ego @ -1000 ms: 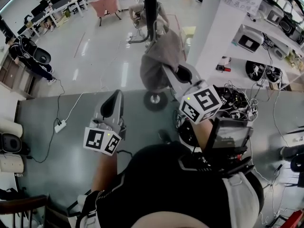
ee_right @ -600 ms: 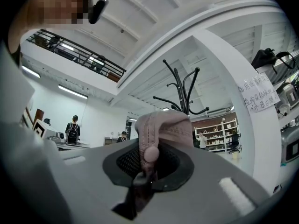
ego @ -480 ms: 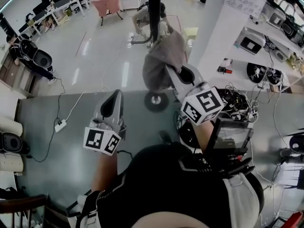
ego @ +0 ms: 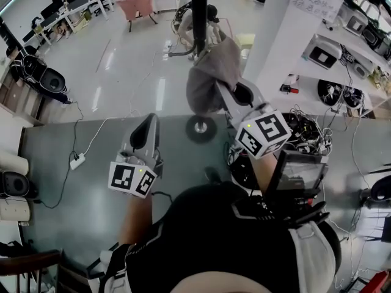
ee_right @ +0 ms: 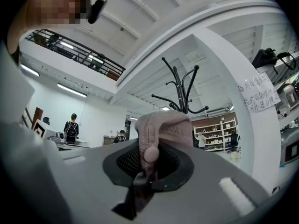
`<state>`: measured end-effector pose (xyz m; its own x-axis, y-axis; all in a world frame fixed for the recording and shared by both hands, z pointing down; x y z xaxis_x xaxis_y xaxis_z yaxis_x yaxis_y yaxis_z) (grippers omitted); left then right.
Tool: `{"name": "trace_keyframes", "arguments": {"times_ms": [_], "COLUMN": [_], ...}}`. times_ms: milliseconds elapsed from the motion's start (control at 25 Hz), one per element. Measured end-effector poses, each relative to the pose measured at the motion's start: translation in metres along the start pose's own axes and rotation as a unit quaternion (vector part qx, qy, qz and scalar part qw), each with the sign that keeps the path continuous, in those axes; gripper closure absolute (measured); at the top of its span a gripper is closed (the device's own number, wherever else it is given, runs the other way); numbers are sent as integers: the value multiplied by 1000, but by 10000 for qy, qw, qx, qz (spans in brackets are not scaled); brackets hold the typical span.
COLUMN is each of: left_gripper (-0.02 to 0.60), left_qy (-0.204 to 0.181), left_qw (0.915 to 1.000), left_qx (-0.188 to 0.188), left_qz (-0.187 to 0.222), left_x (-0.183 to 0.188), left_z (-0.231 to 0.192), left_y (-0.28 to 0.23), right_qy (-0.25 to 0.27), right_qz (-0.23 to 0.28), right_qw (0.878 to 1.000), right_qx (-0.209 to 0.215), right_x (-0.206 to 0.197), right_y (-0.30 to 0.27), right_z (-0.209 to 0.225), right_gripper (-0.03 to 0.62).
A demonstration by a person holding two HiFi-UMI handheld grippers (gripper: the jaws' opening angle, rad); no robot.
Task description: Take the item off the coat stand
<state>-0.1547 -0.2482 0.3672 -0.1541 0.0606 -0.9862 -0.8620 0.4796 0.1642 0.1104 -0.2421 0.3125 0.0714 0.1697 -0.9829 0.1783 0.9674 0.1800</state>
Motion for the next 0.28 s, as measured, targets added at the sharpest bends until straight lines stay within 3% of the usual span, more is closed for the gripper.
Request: {"name": "trace_keyframes", "arguments": {"times_ms": [280], "left_gripper": [561], "left_qy": [37], "left_qw": [10000], "left_qx": [-12], "left_qz": [-10], "left_x": [2], "left_z": [-8], "left_y": [-1], "right_qy": [40], "right_qz": [-45], "right_qw": [10000], "right_qx": [-7], "right_x": [1], "right_y": [-8], "right_z": [-1], "right_gripper": [548]}}
Point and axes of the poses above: the fingertips, and each gripper's own axes: y backward along the fingers, z to its right, x out of its top, the point moved 8 cm from there along y, backward along the fingers, and after that the axes turned 14 degrees about -x, right-handed, at the moved point
